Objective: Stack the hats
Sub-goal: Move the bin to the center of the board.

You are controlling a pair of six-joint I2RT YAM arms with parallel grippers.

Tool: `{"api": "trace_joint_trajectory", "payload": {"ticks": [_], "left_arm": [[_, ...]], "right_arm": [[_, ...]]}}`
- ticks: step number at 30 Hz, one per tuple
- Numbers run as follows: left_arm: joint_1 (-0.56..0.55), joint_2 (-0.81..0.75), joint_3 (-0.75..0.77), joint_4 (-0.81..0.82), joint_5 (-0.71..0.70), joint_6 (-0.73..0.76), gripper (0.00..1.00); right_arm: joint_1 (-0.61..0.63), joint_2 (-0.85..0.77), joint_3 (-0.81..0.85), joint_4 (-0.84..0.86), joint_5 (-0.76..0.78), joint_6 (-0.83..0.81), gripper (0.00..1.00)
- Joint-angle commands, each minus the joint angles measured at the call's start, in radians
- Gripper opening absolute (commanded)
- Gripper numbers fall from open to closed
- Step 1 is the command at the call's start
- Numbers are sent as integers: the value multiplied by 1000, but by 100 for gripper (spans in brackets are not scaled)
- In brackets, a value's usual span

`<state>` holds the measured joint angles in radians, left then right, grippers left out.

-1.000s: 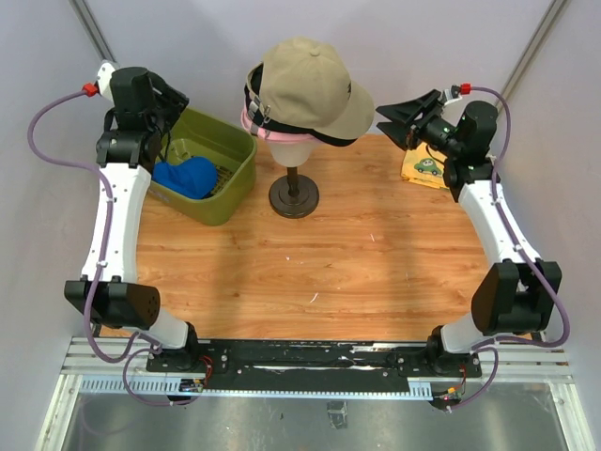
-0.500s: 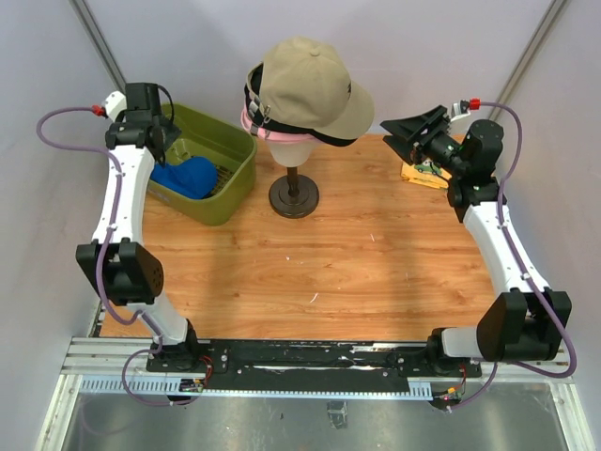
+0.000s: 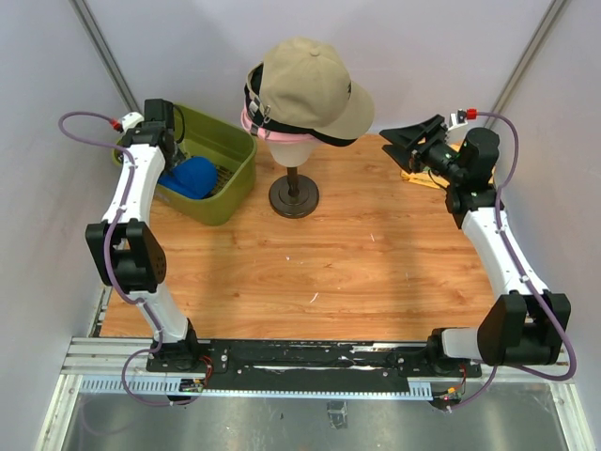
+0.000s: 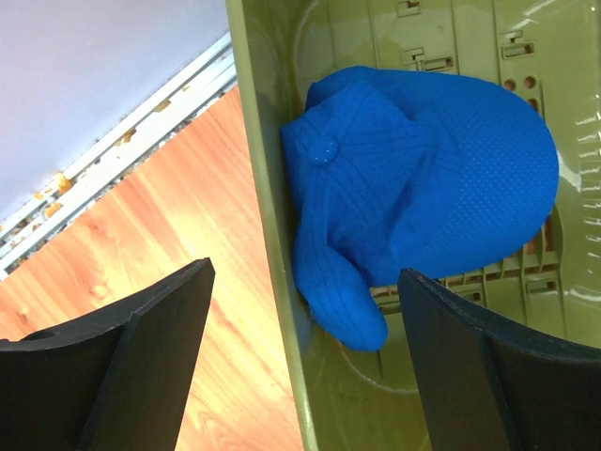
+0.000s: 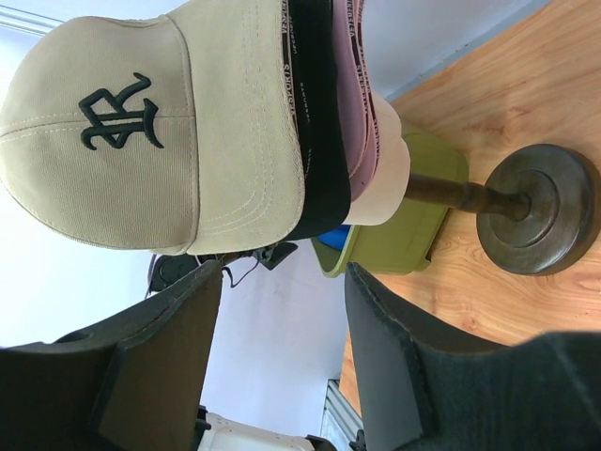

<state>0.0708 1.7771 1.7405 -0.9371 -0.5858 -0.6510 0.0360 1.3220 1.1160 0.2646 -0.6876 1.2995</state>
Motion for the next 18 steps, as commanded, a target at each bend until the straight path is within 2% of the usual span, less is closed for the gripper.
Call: {"api": "trace_joint_trajectory", "payload": {"ticks": [1, 18], "left_arm": [[3, 24, 3, 8, -83, 45, 85], [-37, 90, 8, 99, -147, 147, 85]], "right_arm": [[-8, -28, -15, 31, -8, -28, 56], [-8, -22, -49, 50, -9, -37, 56]]}}
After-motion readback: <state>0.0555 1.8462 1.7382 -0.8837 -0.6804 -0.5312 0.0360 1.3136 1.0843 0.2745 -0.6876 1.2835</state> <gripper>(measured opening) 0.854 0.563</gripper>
